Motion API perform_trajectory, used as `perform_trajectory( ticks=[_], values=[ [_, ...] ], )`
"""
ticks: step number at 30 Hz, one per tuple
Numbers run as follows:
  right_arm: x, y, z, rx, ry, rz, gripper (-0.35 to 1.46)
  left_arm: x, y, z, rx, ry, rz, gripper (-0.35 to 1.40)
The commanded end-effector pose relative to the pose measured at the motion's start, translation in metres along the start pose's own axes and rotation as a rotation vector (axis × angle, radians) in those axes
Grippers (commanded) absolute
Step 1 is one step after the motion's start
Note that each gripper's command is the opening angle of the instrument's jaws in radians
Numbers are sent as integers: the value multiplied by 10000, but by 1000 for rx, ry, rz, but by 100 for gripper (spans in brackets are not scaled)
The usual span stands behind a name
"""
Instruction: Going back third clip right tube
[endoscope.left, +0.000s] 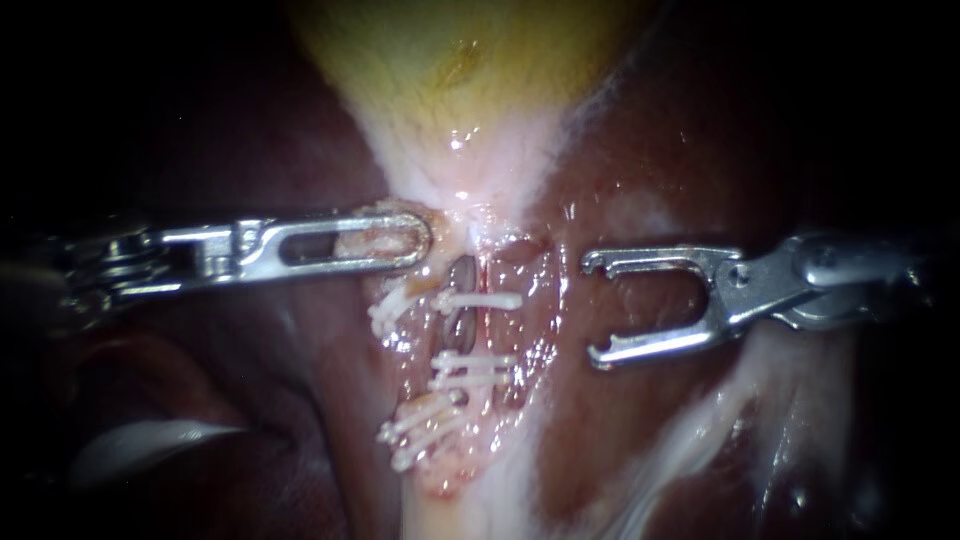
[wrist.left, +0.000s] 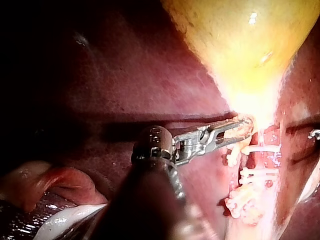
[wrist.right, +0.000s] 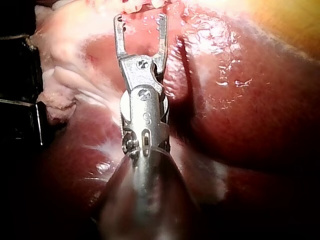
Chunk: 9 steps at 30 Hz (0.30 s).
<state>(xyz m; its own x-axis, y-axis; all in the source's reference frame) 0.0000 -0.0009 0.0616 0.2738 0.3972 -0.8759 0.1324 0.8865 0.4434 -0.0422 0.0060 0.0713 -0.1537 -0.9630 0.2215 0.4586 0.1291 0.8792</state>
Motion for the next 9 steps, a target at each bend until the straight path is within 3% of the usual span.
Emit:
perform_trajectory(
  ticks=[1,9],
  values=[
    [0,0,0,0,0,0,50,1,1,1,-2,0,1,-35],
    [1,-1,0,0,0,0,50,2,0,3,-5,5,2,-35]
  ],
)
